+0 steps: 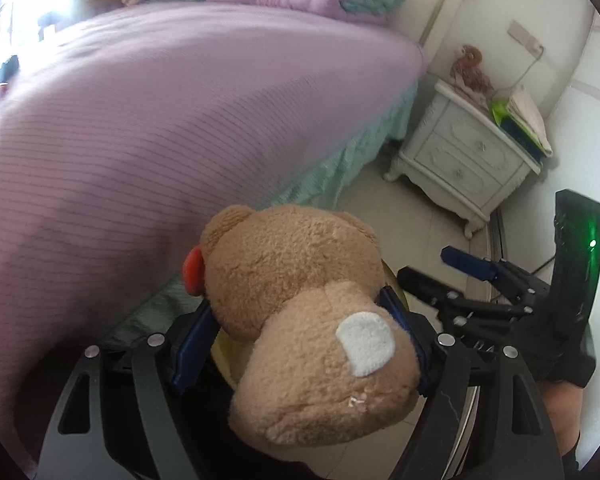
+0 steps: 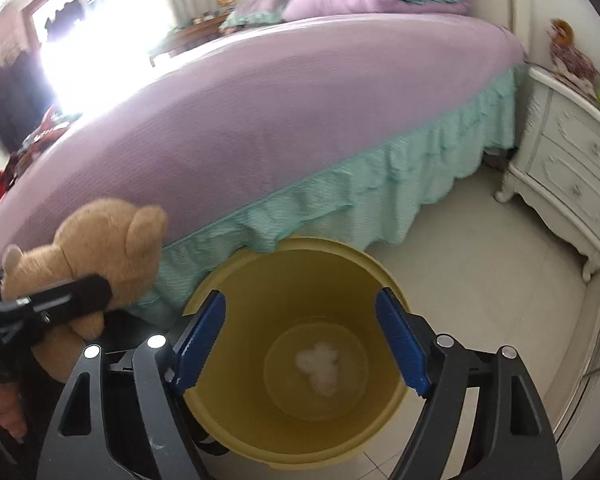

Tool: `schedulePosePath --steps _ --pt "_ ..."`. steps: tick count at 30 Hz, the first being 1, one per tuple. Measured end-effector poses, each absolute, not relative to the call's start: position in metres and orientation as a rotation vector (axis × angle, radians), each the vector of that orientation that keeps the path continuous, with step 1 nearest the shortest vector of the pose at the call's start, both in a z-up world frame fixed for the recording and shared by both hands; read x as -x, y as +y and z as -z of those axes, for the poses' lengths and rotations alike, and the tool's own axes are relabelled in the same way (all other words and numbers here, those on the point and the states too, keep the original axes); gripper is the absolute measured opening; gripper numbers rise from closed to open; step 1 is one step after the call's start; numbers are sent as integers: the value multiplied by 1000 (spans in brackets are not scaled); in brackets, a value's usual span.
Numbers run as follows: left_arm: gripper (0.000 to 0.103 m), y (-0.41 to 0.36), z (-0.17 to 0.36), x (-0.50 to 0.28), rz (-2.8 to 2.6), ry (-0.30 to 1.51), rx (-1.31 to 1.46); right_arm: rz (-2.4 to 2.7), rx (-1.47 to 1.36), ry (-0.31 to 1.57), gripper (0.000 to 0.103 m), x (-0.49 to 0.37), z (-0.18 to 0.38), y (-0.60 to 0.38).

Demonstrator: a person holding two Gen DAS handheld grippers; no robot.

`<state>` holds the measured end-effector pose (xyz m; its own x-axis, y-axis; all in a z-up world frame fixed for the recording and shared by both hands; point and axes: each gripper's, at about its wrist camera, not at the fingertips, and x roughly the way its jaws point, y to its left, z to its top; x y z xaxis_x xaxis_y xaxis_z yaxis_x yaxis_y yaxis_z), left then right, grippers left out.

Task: Collect trash
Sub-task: 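Carry both toys to the yellow bucket and open both grippers over it, then move both grippers back to the items on the bed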

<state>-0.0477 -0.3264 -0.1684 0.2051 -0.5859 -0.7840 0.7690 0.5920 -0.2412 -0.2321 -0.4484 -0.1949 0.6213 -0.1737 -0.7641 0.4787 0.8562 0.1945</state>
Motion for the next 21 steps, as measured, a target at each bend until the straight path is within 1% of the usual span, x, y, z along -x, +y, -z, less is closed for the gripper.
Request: schedulePosePath --steps 3,6,10,14,20,21 --pt "78 -338 178 51 977 998 -244 414 -418 823 75 241 194 -459" --pt "84 -349 186 53 984 1011 -276 442 -421 820 75 248 195 -464" --pt "90 -353 184 59 1001 1002 -307 444 -421 796 78 250 192 -465" --pt "92 -348 176 61 1006 972 -305 406 -415 767 79 245 186 -460" --pt "93 -324 156 51 945 923 -262 320 -396 702 84 232 166 -442" --pt "94 -317 151 49 927 910 -249 292 -392 682 86 228 160 -436"
